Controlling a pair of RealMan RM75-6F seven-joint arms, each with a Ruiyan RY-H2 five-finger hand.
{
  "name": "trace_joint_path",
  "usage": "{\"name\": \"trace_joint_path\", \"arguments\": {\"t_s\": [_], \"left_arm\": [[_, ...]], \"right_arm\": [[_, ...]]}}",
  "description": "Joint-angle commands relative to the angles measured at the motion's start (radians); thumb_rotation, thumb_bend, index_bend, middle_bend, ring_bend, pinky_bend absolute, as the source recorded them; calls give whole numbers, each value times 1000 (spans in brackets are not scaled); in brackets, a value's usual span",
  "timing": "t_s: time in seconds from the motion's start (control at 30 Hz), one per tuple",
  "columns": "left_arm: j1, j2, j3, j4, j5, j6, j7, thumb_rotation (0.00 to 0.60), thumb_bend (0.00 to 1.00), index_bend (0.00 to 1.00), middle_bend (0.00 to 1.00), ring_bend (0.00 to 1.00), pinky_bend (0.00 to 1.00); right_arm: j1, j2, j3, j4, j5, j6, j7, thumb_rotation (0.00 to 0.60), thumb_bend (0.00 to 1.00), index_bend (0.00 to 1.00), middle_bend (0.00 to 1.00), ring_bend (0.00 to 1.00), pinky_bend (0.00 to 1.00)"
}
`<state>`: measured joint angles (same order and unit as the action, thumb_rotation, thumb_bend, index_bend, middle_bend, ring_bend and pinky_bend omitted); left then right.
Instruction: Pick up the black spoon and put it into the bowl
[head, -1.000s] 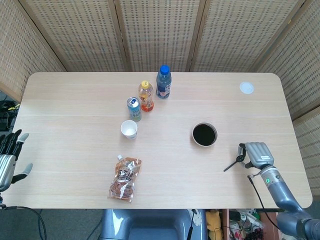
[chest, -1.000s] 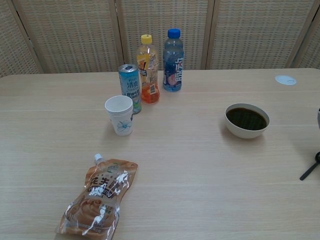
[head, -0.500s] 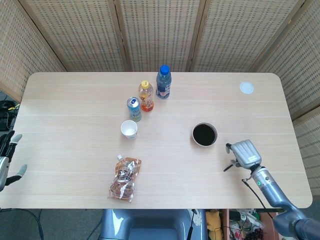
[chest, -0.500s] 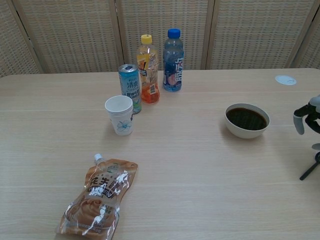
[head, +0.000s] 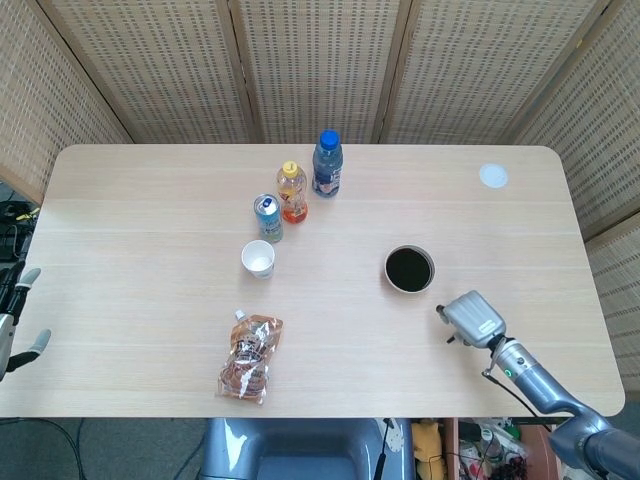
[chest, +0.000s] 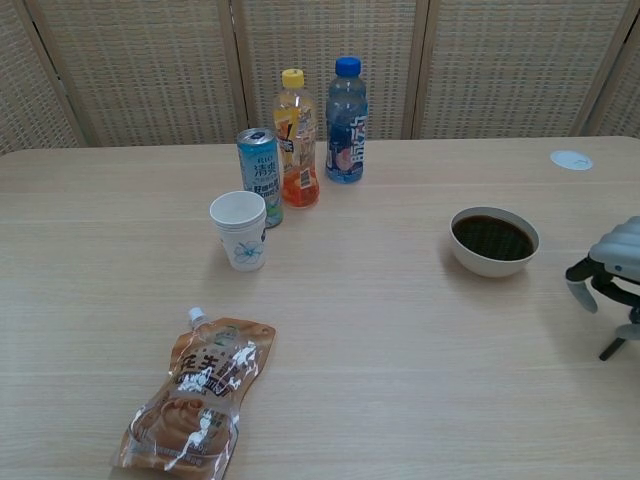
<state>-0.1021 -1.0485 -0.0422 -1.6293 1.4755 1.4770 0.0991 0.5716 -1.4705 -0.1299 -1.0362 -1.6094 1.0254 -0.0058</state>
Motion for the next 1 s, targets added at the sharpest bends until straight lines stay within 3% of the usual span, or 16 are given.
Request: {"name": "trace_joint_path", "arguments": {"t_s": [0.03,1.0], "left_arm": [[0,1,1,-1,2,-1,0,600,335,39,0,13,0],[14,-1,9,-1,-4,-3,-1,600,334,34,0,12,0]], "right_arm": [[1,-10,-11,16,-19,-3,4,600,384,567,880,916,1000],[14,-63,-31,112,-55,-78,9,600,384,581,883,917,1000]]}}
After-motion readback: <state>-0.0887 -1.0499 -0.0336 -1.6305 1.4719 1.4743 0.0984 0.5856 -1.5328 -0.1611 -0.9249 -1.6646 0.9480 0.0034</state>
